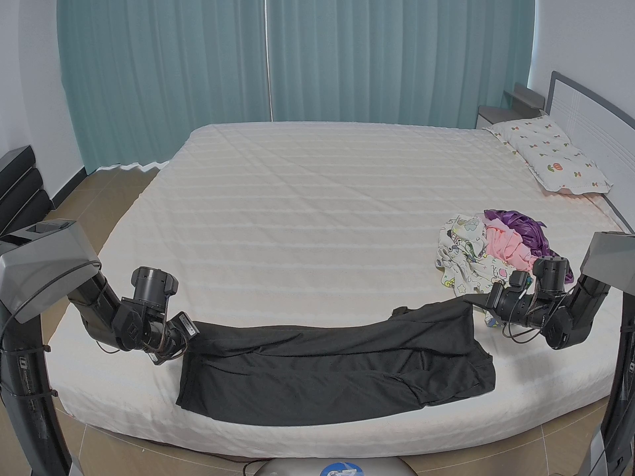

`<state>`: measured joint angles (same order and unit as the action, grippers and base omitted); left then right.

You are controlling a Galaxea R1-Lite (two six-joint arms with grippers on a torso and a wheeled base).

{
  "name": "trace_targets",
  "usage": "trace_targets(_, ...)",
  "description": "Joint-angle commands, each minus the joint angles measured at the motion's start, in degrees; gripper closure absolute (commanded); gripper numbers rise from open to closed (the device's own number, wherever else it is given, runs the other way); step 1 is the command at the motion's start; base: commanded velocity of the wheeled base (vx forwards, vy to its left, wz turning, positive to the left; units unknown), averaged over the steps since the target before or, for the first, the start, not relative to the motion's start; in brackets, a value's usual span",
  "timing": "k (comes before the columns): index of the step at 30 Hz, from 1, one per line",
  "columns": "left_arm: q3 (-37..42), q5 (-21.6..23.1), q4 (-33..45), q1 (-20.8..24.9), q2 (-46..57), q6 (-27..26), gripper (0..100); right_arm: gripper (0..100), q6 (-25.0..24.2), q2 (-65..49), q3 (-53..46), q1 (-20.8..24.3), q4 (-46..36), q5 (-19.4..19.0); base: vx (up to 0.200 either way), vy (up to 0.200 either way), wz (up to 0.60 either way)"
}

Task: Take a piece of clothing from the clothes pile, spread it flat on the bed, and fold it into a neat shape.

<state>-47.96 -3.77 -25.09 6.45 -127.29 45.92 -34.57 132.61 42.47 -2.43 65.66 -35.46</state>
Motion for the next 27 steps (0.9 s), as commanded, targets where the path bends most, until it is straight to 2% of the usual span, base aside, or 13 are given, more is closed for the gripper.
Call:
trace_targets(1,-0.21,-0.01,-0.05,-1.00,0.03,-0.04,100,100,-0.85,-1.12,-0.02,0.14,0.96,0.04,0.000,0.000,0.00)
trace_targets(12,-0.47,0.51,0.39,-2.14,0.91,-0.04,100,100,-1.46,-2.53,-0.37,1.20,5.09,-0.31,0.000,0.000,0.00)
trace_targets(15,-0.47,0.69,0.74,-2.85,0.82,-0.48,100,100,-0.85,-3.67,-3.45,1.28,4.30,-1.63,0.000,0.000,0.00)
trace_targets(21,-0.65,0.95,3.82,-3.46,0.64,-2.77,100,100,-0.23,-2.71,-4.50,0.58,2.98,-1.72,0.000,0.000,0.00)
trace_targets(26,-0.65,1.48,4.08,-3.72,0.29,-3.21,100,100,7.24,-2.36,-5.91,0.05,-7.21,-1.63,0.000,0.000,0.00)
trace_targets(27,-0.65,1.48,4.08,-3.99,-0.06,-3.65,100,100,10.40,-1.83,-5.82,-0.04,-11.17,-1.63,0.000,0.000,0.00)
